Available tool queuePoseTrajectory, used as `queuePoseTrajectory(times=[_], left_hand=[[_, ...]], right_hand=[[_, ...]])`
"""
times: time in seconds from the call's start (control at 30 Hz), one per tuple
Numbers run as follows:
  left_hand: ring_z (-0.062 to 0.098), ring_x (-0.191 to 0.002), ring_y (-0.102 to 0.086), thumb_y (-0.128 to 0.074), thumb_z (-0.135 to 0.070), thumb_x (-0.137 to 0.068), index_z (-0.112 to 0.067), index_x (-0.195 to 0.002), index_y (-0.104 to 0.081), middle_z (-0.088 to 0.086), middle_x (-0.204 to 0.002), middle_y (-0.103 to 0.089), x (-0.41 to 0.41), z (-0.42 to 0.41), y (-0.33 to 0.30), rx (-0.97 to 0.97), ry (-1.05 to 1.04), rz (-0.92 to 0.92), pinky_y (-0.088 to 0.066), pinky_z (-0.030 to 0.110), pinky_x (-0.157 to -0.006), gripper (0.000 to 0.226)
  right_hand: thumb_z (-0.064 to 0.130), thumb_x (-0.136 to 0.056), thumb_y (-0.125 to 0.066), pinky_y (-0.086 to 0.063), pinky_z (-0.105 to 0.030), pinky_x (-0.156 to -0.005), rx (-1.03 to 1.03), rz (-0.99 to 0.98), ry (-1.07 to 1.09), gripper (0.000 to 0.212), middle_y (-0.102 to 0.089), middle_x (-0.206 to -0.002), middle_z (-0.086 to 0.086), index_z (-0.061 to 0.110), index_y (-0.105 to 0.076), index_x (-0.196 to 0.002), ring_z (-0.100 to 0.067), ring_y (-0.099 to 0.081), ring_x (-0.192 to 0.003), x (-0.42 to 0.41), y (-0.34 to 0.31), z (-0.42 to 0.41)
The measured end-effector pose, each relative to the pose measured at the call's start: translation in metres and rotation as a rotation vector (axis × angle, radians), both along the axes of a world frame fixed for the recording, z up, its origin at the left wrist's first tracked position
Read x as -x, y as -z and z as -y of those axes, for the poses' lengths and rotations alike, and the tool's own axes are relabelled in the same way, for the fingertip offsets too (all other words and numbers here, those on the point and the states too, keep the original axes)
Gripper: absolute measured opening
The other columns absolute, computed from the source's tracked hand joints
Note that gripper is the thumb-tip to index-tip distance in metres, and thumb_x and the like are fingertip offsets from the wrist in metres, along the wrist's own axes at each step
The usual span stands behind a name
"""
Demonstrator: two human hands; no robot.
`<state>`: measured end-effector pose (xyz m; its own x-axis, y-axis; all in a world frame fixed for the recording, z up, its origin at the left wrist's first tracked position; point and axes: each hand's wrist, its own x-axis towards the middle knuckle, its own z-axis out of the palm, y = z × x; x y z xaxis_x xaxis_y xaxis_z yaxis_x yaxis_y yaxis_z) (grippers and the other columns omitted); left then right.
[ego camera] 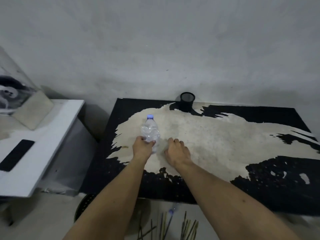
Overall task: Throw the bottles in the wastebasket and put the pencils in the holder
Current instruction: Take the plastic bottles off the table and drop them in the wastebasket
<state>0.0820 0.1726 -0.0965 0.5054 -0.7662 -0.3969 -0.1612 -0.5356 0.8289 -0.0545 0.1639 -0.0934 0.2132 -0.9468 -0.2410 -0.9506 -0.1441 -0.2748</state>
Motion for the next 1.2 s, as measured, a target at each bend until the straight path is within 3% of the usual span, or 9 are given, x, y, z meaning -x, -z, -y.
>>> queuePoseTrajectory(times=[0.1, 0.2, 0.23, 0.37, 0.5, 0.57, 0.7, 1.0, 1.2], left_hand=[[0.014, -0.079, -0.058, -0.074, -0.02, -0.086, -0.011, -0.119, -0.053, 0.003, -0.103, -0.059, -0.056, -0.048, -0.015, 0.03, -0.02, 0.035, -0.044, 0.014, -0.049, 0.04], [0.021, -0.092, -0.064, -0.075, -0.026, -0.082, -0.013, -0.113, -0.056, 0.004, -0.107, -0.063, -0.11, -0.101, -0.018, 0.045, -0.06, 0.054, -0.058, 0.037, -0.077, 0.038], [0.02, -0.092, -0.064, -0.075, -0.029, -0.082, -0.015, -0.109, -0.056, 0.003, -0.105, -0.064, -0.128, -0.121, -0.016, 0.042, -0.068, 0.066, -0.057, 0.038, -0.079, 0.035], [0.012, -0.079, -0.057, -0.072, -0.031, -0.086, -0.016, -0.104, -0.053, 0.0, -0.097, -0.062, -0.176, -0.198, 0.001, 0.053, -0.159, 0.079, -0.039, 0.02, -0.056, 0.031], [0.02, -0.092, -0.062, -0.072, -0.029, -0.087, -0.017, -0.107, -0.05, 0.002, -0.102, -0.064, -0.196, -0.272, 0.042, 0.045, -0.302, -0.011, -0.05, 0.031, -0.075, 0.032], [0.023, -0.094, -0.064, -0.072, -0.032, -0.086, -0.018, -0.107, -0.051, 0.002, -0.101, -0.065, -0.199, -0.302, 0.071, -0.006, -0.386, -0.033, -0.053, 0.04, -0.082, 0.033], [0.025, -0.092, -0.061, -0.07, -0.033, -0.088, -0.016, -0.105, -0.049, 0.003, -0.099, -0.061, -0.194, -0.329, 0.131, -0.097, -0.475, -0.025, -0.048, 0.034, -0.076, 0.032], [0.015, -0.091, -0.051, -0.068, -0.023, -0.09, -0.006, -0.12, -0.051, 0.004, -0.105, -0.059, -0.225, -0.286, 0.308, -0.172, -0.313, 0.06, -0.041, 0.026, -0.072, 0.038], [0.036, -0.104, -0.063, -0.071, -0.037, -0.084, -0.006, -0.119, -0.058, 0.016, -0.114, -0.067, -0.264, -0.261, 0.475, -0.27, -0.199, 0.166, -0.048, 0.036, -0.085, 0.049]], right_hand=[[0.024, -0.097, -0.046, -0.046, -0.043, -0.093, 0.005, 0.011, -0.042, 0.036, -0.055, -0.128, -0.013, 0.011, -0.049, -0.13, -0.032, -0.052, -0.117, -0.05, -0.005, -0.043], [0.026, -0.097, -0.047, -0.046, -0.043, -0.092, -0.005, 0.036, -0.081, 0.036, -0.055, -0.127, -0.014, 0.011, -0.048, -0.13, -0.033, -0.051, -0.117, -0.097, -0.007, -0.088], [0.026, -0.097, -0.048, -0.046, -0.043, -0.092, -0.015, 0.036, -0.095, 0.037, -0.055, -0.128, -0.014, 0.011, -0.048, -0.13, -0.033, -0.051, -0.118, -0.114, -0.007, -0.104], [0.028, -0.096, -0.049, -0.046, -0.045, -0.096, -0.079, 0.027, -0.152, 0.04, -0.053, -0.133, -0.013, 0.013, -0.047, -0.133, -0.034, -0.049, -0.124, -0.17, 0.006, -0.164], [0.031, -0.097, -0.049, -0.047, -0.044, -0.097, -0.158, -0.004, -0.217, 0.038, -0.053, -0.133, -0.012, 0.014, -0.049, -0.131, -0.032, -0.05, -0.124, -0.203, 0.044, -0.214], [0.031, -0.097, -0.048, -0.047, -0.044, -0.098, -0.211, -0.03, -0.231, 0.04, -0.053, -0.135, -0.01, 0.016, -0.048, -0.134, -0.03, -0.049, -0.125, -0.209, 0.074, -0.229], [0.027, -0.098, -0.043, -0.045, -0.044, -0.101, -0.302, -0.107, -0.285, 0.043, -0.051, -0.139, -0.011, 0.015, -0.045, -0.14, -0.031, -0.048, -0.127, -0.216, 0.142, -0.237], [0.027, -0.092, -0.046, -0.046, -0.053, -0.099, -0.307, -0.098, -0.272, 0.047, -0.046, -0.139, -0.01, 0.019, -0.044, -0.138, -0.034, -0.047, -0.125, -0.25, 0.333, -0.207], [0.034, -0.094, -0.054, -0.042, -0.046, -0.101, -0.193, -0.055, -0.29, 0.061, -0.029, -0.146, -0.013, 0.022, -0.03, -0.149, -0.033, -0.037, -0.131, -0.275, 0.49, -0.184]])
